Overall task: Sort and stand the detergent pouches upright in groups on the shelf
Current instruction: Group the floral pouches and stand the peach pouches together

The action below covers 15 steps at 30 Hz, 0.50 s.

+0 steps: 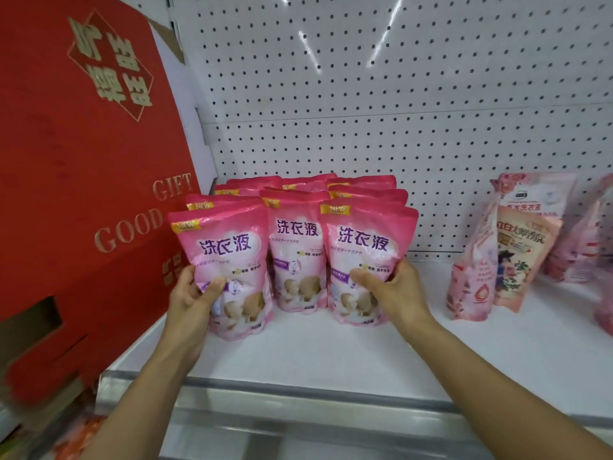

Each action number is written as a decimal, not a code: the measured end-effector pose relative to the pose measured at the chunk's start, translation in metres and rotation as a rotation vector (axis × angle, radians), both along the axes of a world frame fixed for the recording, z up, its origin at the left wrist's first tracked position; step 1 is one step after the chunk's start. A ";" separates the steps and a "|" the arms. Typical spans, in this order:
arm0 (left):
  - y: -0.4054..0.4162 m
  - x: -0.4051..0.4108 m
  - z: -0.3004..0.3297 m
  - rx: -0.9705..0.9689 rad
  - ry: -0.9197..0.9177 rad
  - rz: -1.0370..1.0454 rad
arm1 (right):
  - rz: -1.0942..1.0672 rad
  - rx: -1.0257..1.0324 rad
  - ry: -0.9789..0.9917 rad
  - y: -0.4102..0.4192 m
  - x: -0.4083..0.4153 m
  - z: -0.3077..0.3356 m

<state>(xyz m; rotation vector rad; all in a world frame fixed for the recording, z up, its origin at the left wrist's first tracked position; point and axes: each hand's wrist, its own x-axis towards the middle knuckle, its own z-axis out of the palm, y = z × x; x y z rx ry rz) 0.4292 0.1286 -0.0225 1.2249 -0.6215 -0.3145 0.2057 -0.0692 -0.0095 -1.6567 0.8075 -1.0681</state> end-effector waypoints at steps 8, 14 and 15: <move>0.007 -0.054 0.012 -0.118 -0.549 0.623 | -0.062 -0.231 0.026 0.030 -0.048 -0.002; -0.033 -0.157 0.012 -0.163 -0.890 0.104 | -0.468 -0.297 -0.222 -0.008 -0.117 0.007; -0.045 -0.173 0.010 -0.097 -0.854 -0.019 | -0.545 -0.253 -0.236 -0.026 -0.127 0.007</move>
